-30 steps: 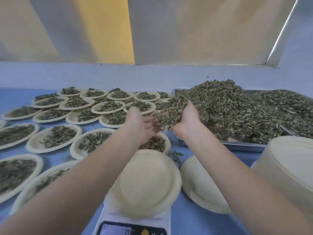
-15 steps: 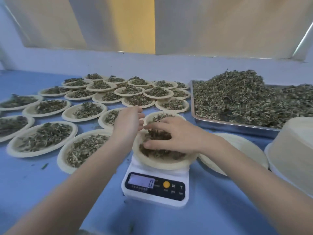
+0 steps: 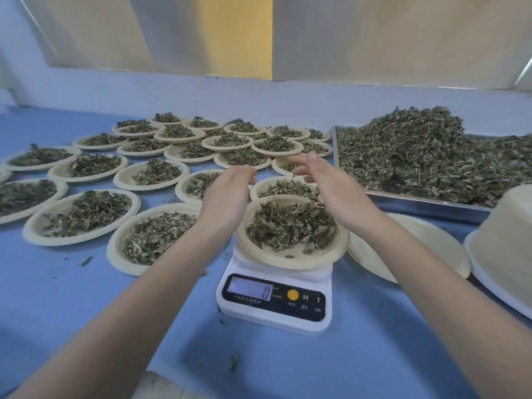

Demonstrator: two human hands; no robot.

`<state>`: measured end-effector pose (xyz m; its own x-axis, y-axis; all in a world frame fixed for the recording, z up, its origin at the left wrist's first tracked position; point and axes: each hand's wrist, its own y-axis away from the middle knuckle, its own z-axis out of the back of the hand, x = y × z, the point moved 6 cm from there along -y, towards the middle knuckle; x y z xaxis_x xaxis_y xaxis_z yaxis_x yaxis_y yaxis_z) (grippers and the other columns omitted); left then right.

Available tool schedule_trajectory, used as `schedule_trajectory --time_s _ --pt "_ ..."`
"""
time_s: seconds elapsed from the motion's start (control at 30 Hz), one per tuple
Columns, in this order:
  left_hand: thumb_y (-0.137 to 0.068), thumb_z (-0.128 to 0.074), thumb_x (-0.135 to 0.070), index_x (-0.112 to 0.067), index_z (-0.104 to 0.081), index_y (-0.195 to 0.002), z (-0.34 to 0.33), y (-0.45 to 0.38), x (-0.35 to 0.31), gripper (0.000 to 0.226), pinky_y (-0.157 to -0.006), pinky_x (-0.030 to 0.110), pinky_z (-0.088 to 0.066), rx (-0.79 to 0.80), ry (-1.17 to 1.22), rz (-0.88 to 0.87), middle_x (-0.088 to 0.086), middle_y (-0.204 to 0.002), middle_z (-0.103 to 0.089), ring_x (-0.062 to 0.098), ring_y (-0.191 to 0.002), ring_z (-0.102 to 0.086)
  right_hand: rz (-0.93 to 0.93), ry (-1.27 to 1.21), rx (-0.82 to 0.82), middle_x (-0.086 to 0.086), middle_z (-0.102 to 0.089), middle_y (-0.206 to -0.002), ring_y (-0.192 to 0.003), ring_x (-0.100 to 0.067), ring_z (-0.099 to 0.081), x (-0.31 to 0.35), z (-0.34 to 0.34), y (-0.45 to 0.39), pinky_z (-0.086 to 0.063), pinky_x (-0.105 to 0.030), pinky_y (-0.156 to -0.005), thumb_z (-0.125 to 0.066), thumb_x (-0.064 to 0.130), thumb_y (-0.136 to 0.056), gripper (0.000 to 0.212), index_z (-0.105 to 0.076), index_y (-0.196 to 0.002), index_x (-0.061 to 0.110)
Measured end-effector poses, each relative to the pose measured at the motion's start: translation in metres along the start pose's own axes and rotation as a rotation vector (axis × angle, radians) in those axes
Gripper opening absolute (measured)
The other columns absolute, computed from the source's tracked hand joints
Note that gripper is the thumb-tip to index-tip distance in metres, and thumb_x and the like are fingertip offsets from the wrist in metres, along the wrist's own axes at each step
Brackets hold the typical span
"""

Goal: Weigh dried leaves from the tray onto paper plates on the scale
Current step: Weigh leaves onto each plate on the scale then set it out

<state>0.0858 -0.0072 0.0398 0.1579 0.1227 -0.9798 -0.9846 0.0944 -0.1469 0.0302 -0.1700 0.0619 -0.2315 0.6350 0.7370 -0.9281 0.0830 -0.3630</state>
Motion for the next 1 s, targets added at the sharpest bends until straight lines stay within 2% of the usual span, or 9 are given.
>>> schedule_trajectory --time_s 0.1,0.23,0.33,0.43,0.53,0.6,0.7,0.83,1.0 --pt "-0.09 -0.045 -0.037 -0.033 -0.063 -0.086 -0.002 -0.001 -0.001 0.019 -0.098 0.044 -0.046 0.012 -0.018 -0.007 -0.013 -0.098 -0.066 0.011 -0.097 -0.06 0.008 0.021 -0.008 0.015 -0.058 -0.125 -0.118 -0.005 -0.051 0.003 -0.005 -0.002 -0.036 -0.027 -0.099 -0.014 0.065 -0.088 0.064 -0.055 -0.127 0.034" --pt "-0.08 -0.041 -0.045 -0.034 -0.062 -0.087 -0.003 0.001 -0.004 0.025 -0.098 0.043 -0.045 0.014 -0.032 -0.049 -0.012 -0.099 -0.065 0.013 -0.1 -0.059 0.065 0.128 0.072 0.013 -0.045 -0.143 -0.124 0.002 -0.038 0.011 -0.012 -0.004 -0.024 -0.008 -0.093 -0.015 0.062 -0.09 0.067 -0.044 -0.141 0.028" --pt "-0.08 -0.042 -0.046 -0.035 -0.062 -0.086 -0.003 0.001 -0.003 0.024 -0.097 0.041 -0.045 0.019 -0.041 -0.068 -0.013 -0.099 -0.065 0.011 -0.098 -0.059 0.068 0.313 0.176 0.007 -0.025 -0.156 -0.143 -0.01 -0.017 0.007 -0.018 -0.006 -0.01 -0.033 -0.116 -0.007 0.068 -0.084 0.076 -0.026 -0.148 0.033" --pt "-0.083 -0.044 -0.044 -0.035 -0.062 -0.083 -0.004 -0.003 0.002 0.02 -0.096 0.041 -0.045 0.025 -0.037 -0.06 -0.012 -0.098 -0.065 0.01 -0.096 -0.059 0.009 0.393 0.272 0.007 -0.006 -0.16 -0.147 -0.014 0.0 -0.004 -0.02 -0.004 -0.003 -0.047 -0.118 -0.004 0.078 -0.07 0.087 -0.012 -0.149 0.043" --pt "-0.092 -0.044 -0.036 -0.036 -0.061 -0.083 -0.004 -0.008 0.007 0.019 -0.099 0.042 -0.044 0.019 -0.026 -0.04 -0.012 -0.099 -0.065 0.011 -0.096 -0.059 0.068 0.412 0.246 0.007 -0.024 -0.154 -0.142 -0.014 -0.02 -0.006 -0.015 -0.001 -0.021 -0.041 -0.114 -0.019 0.082 -0.069 0.083 -0.03 -0.143 0.046" --pt "-0.093 -0.045 -0.033 -0.035 -0.062 -0.084 -0.005 -0.01 0.008 0.02 -0.099 0.042 -0.044 0.015 -0.007 -0.026 -0.012 -0.098 -0.066 0.012 -0.096 -0.059 0.121 0.528 0.23 0.014 -0.04 -0.139 -0.121 -0.005 -0.039 -0.004 -0.014 0.0 -0.037 -0.031 -0.096 -0.025 0.086 -0.066 0.079 -0.042 -0.135 0.049" --pt "-0.094 -0.043 -0.033 -0.034 -0.061 -0.086 -0.007 -0.011 0.008 0.02 -0.097 0.04 -0.045 0.021 -0.023 -0.04 -0.012 -0.099 -0.065 0.011 -0.098 -0.058 0.182 0.69 0.311 0.015 -0.047 -0.12 -0.097 -0.002 -0.04 0.002 -0.026 0.001 -0.036 -0.028 -0.076 -0.035 0.086 -0.066 0.077 -0.043 -0.132 0.049" --pt "-0.095 -0.042 -0.033 -0.034 -0.061 -0.087 -0.006 -0.011 0.008 0.02 -0.09 0.036 -0.045 0.017 -0.024 -0.052 -0.012 -0.1 -0.065 0.009 -0.095 -0.059 0.206 0.604 0.429 0.007 -0.057 -0.112 -0.098 -0.01 -0.05 0.01 -0.04 -0.003 -0.041 -0.029 -0.08 -0.058 0.061 -0.081 0.057 -0.051 -0.126 0.027" --pt "-0.096 -0.043 -0.029 -0.031 -0.062 -0.085 -0.003 -0.011 0.01 0.021 -0.079 0.03 -0.042 -0.003 0.03 -0.039 -0.007 -0.098 -0.066 0.008 -0.087 -0.058 0.16 0.413 0.396 0.006 -0.064 -0.096 -0.083 -0.008 -0.057 0.016 -0.032 -0.011 -0.046 -0.023 -0.078 -0.069 0.027 -0.083 0.026 -0.057 -0.106 0.029"
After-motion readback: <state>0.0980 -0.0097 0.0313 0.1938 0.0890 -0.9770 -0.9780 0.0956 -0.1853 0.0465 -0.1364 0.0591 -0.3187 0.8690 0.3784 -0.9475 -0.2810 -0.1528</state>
